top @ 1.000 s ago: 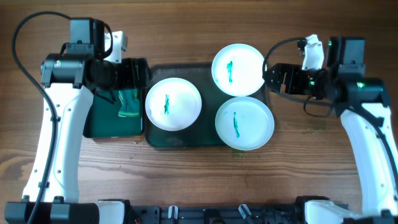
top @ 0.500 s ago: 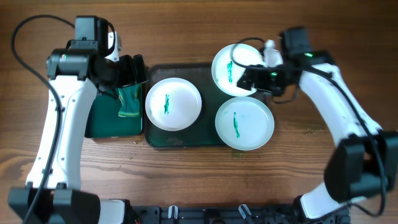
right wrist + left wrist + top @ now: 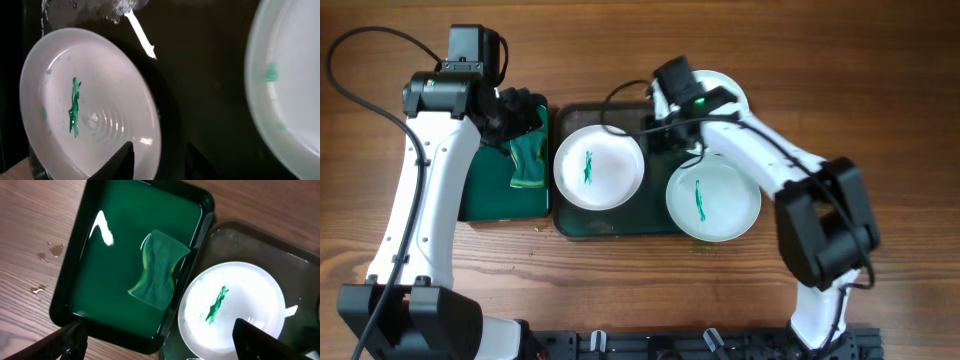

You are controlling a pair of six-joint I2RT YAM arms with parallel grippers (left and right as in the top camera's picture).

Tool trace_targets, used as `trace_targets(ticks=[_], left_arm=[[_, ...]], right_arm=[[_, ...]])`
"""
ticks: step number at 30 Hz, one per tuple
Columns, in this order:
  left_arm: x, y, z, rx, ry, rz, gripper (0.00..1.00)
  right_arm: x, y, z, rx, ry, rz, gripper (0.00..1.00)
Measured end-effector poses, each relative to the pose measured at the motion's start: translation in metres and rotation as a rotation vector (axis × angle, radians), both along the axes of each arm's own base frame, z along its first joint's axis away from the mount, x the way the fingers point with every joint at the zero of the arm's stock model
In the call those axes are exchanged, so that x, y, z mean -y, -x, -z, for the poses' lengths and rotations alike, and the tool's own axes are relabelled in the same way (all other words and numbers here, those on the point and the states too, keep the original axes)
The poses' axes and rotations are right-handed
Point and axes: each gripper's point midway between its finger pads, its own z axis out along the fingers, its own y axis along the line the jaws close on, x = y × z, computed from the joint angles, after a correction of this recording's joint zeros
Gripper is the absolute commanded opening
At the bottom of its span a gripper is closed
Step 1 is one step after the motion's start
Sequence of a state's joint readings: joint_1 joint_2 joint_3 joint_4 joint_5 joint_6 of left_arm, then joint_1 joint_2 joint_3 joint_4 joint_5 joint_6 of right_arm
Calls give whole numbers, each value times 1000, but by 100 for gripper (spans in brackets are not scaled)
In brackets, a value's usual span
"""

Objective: Clean dirty plates on tray and stack at the side
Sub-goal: 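Move left gripper to sponge and right gripper to front-left plate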

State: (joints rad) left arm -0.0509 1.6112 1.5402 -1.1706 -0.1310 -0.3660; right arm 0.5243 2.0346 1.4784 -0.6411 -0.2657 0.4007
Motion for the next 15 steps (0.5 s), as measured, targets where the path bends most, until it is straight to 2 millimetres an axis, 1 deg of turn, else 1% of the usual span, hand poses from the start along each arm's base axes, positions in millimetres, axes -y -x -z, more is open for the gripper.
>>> trace_targets(ticks=[4,6,9,11,13,15], left_arm=[[-1,-1,0,4,-3,-1,88],[-1,-1,0,4,-3,-1,88],[-1,-1,0,4,-3,-1,88],[-1,-1,0,4,-3,-1,88],[-1,-1,0,4,-3,-1,88],[-1,-1,0,5,-3,-1,89]], right_arm=[[-14,14,17,-39,25,-6,24],[-18,16,22,-42,36,0,24],[-18,17,31,-53,59,12,23],[-16,18,41,-66,77,20,19],[-16,15,40,-52,81,26,17],[-15,12,40,-42,87,36,17]])
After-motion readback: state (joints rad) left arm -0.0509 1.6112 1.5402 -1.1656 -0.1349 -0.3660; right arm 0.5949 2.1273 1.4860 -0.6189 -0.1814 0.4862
